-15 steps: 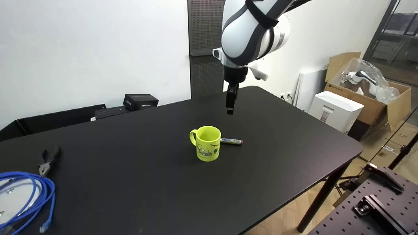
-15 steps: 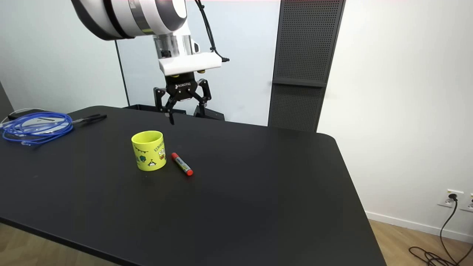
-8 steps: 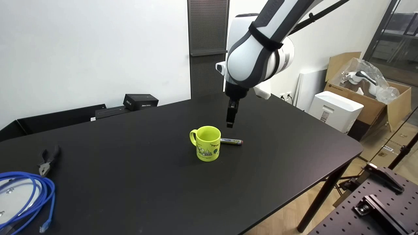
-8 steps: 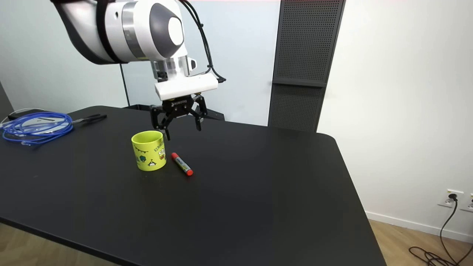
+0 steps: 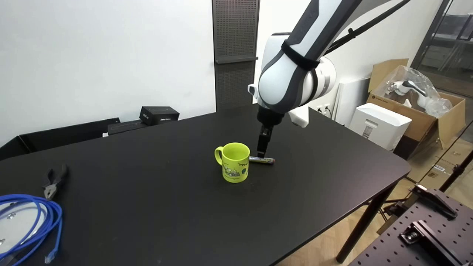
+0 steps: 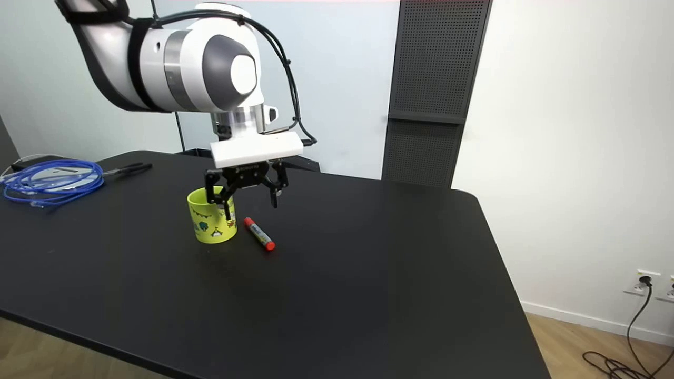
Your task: Put the pen in the yellow cup
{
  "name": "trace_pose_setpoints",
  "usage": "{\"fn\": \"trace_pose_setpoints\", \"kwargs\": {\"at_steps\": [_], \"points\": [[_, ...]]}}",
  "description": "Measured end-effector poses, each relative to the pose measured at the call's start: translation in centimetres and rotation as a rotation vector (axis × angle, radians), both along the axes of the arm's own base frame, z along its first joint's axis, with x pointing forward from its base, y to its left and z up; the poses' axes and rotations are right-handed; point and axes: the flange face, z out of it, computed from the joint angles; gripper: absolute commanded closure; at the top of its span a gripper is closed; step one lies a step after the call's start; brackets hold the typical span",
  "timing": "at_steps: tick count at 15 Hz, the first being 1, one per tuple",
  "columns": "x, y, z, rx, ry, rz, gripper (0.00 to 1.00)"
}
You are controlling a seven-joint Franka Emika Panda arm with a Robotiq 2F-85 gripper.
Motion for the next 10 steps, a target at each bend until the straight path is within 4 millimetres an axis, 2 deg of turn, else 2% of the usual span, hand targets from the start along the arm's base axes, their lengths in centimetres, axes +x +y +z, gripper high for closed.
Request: {"fn": "trace_pose_setpoints", "kwargs": {"at_steps": [10], "points": [[-0.7,-2.1,-2.2,0.012,0.047,-0.028,0.00]]}}
